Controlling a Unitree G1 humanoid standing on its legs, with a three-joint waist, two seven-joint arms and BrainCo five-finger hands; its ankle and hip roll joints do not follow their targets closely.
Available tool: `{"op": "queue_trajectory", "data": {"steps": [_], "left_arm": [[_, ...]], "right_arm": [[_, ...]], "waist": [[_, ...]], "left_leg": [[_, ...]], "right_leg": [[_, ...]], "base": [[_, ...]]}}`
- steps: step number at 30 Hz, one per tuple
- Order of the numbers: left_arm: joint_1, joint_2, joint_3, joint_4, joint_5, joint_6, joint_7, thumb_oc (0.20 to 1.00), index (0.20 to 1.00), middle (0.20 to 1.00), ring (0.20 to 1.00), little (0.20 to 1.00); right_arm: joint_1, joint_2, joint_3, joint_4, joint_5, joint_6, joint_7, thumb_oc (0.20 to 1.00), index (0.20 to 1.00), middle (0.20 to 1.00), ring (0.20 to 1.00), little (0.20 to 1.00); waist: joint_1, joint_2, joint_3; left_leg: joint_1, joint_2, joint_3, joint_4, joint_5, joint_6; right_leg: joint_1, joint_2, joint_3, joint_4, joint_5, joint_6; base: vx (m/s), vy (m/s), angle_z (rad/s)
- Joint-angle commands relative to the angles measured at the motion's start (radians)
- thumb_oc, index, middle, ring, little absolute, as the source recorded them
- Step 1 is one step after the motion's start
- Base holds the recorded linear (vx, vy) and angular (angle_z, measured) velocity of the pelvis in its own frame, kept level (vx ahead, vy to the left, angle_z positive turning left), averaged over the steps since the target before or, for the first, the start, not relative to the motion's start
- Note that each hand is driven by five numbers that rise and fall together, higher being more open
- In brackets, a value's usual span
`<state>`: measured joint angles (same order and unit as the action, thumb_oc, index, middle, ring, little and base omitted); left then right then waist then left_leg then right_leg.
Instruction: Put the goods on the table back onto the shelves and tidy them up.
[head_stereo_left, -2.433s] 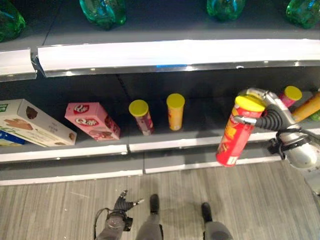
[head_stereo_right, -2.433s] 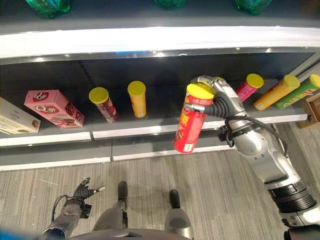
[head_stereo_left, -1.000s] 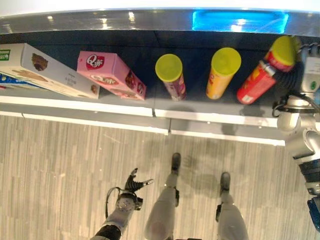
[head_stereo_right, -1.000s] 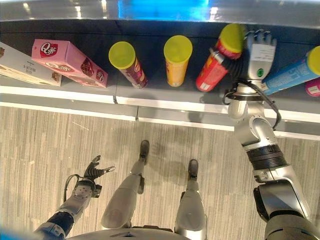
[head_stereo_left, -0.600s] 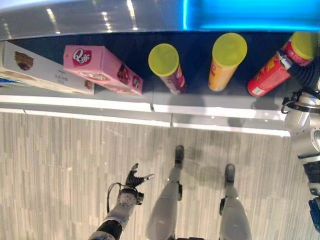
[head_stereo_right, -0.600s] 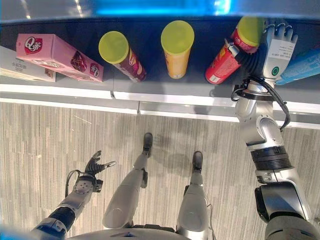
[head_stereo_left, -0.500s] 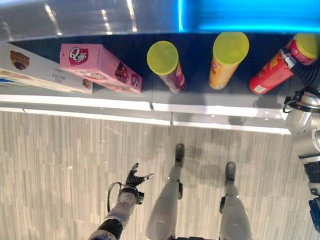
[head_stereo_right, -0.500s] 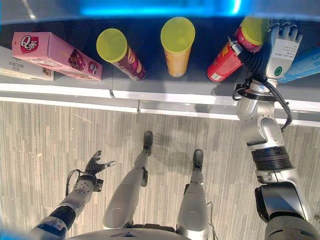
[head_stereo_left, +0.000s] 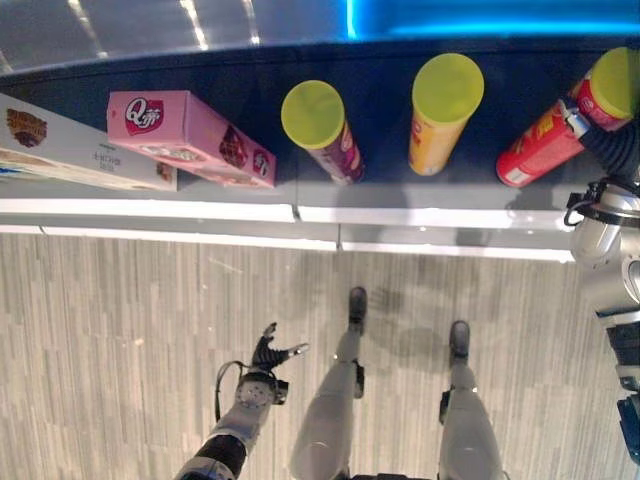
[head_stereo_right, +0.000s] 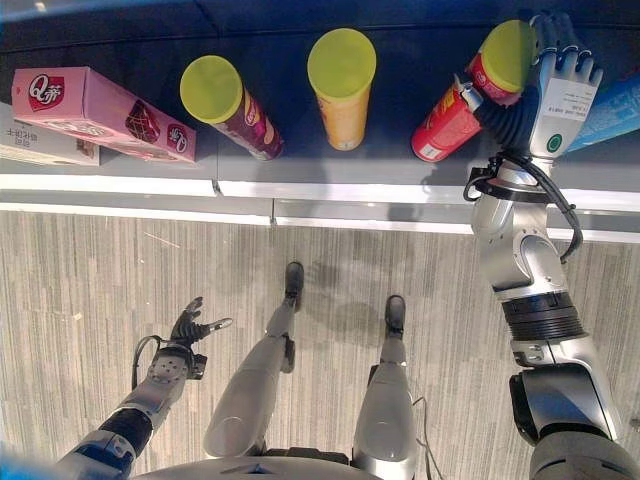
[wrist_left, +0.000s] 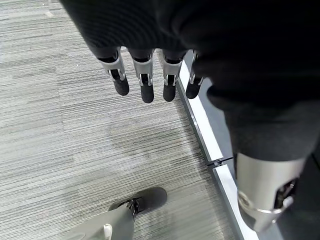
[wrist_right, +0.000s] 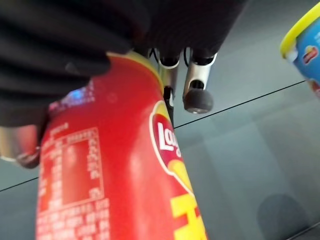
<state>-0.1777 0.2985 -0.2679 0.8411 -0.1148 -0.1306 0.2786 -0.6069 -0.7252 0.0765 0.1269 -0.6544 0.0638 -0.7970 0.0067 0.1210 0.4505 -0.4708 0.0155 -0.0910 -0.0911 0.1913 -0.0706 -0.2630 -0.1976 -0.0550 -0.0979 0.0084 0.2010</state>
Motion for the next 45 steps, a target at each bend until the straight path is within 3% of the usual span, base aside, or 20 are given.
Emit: {"op": "queue_trajectory", "data": {"steps": [1,10,45], "left_arm": [[-0.029,-0.009,0.010,0.077,-0.032,-0.015,0.022,1.000,1.000,1.000,1.000,1.000],[-0.032,-0.011,0.015,0.089,-0.025,-0.012,0.032,1.000,1.000,1.000,1.000,1.000],[-0.060,-0.019,0.019,0.115,-0.024,-0.004,0.043,1.000,1.000,1.000,1.000,1.000]], "right_arm": [[-0.048,-0.054,-0.053,-0.092,-0.015,-0.009,-0.042,0.200,0.200,0.200,0.200,0.200],[-0.050,-0.046,-0.047,-0.115,-0.007,-0.018,-0.030,0.200,0.200,0.200,0.200,0.200],[-0.048,-0.047,-0.011,-0.091,-0.030,0.000,-0.021,0.200,0.200,0.200,0.200,0.200]], "waist": [[-0.002,-0.020,-0.037],[-0.006,-0.033,-0.036],[-0.011,-0.027,-0.023]], "left_leg": [[0.043,-0.021,0.039,0.004,-0.114,-0.022],[0.042,-0.018,0.043,0.004,-0.114,-0.024],[0.016,-0.017,0.056,0.004,-0.108,-0.028]], "right_leg": [[-0.078,-0.004,0.019,0.011,0.068,-0.003],[-0.080,-0.005,0.011,0.012,0.069,-0.005],[-0.113,-0.008,0.008,0.015,0.077,-0.004]], "base": [[0.00,0.000,0.00],[0.00,-0.001,0.00],[0.00,-0.001,-0.01]]}}
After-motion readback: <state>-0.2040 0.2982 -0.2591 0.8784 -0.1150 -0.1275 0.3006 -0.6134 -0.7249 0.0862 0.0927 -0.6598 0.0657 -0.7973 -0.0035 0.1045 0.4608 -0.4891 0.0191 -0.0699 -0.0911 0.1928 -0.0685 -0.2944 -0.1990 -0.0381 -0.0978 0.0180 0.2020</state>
